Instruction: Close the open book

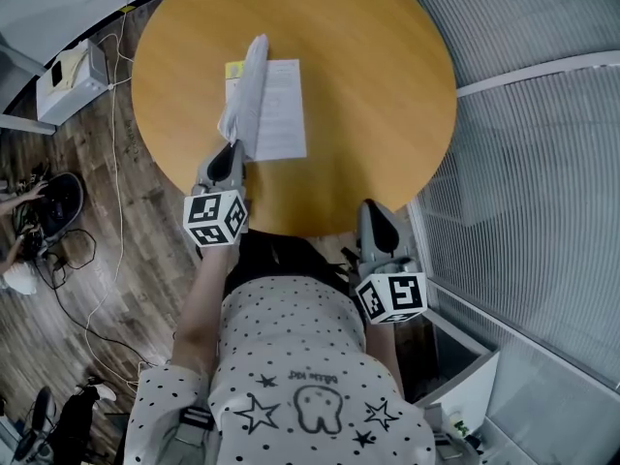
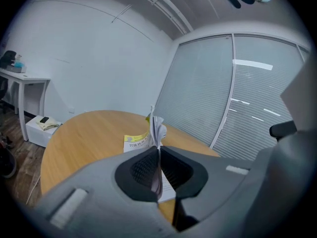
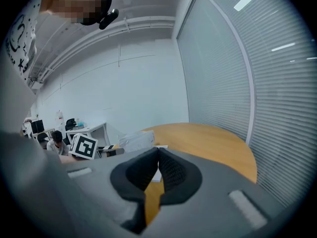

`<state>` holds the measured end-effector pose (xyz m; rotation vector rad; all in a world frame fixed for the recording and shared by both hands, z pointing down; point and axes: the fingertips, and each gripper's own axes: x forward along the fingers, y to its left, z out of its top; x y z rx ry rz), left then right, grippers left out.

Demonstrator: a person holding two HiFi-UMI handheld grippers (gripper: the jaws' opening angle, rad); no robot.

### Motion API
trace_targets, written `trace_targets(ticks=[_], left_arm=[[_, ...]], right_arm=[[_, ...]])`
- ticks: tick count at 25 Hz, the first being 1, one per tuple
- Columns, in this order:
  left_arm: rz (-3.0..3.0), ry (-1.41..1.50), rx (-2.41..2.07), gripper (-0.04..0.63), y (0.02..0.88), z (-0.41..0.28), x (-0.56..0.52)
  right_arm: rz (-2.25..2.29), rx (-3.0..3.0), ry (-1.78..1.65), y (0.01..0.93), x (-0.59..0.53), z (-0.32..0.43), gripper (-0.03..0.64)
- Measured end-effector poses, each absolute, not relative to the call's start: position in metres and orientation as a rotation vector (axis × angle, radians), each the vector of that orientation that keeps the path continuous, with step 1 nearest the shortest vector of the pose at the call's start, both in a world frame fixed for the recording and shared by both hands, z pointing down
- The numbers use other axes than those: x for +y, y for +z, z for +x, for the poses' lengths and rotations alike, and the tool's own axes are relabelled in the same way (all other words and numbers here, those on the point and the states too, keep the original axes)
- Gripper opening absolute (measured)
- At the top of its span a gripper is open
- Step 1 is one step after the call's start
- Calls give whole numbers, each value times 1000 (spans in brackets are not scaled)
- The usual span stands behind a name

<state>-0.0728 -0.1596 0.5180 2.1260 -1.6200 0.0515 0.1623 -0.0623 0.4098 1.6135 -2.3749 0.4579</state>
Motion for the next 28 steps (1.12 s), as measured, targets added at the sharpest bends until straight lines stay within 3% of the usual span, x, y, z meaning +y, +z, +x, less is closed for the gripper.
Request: trace_targets(ticks=[28], left_arm=[[2346, 485, -1506, 28, 548, 3, -164]], right_arm=[[1699, -2312, 470, 410, -63, 199, 5]])
